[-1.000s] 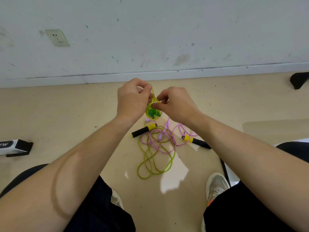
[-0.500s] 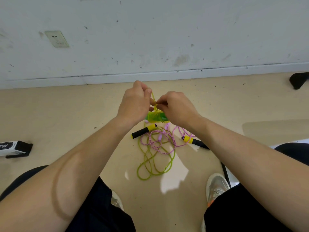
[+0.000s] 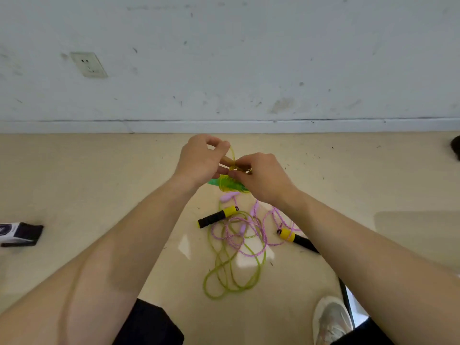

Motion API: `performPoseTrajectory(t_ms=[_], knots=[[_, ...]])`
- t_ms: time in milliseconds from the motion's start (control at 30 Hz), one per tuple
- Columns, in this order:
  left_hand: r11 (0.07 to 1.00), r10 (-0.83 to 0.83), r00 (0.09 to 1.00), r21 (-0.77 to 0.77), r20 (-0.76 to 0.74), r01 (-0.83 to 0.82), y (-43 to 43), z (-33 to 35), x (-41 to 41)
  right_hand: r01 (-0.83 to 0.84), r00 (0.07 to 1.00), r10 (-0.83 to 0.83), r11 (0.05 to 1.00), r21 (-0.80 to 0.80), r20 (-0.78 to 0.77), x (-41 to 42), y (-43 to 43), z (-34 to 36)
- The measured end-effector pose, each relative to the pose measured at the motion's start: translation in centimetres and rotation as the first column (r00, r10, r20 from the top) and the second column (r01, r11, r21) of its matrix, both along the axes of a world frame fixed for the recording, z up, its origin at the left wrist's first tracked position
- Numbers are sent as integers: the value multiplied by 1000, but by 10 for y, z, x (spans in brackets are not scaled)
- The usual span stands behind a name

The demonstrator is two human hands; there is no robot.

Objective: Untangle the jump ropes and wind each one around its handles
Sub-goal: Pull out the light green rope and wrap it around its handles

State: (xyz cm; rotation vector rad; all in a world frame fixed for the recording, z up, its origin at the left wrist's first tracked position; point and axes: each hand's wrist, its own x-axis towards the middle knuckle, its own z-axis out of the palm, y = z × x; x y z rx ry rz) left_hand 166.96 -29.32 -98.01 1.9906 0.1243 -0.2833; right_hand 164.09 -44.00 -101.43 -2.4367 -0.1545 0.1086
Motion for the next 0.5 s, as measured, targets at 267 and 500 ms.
performPoseTrajectory(t_ms=[267, 500], knots=[[986, -79, 993, -151, -83, 66, 29, -1, 93, 23, 1000, -23, 986, 163, -2, 103, -3, 8], [995, -89, 987, 52, 134, 82, 16, 128, 101, 41, 996, -19, 970, 238, -93, 112, -2, 154]])
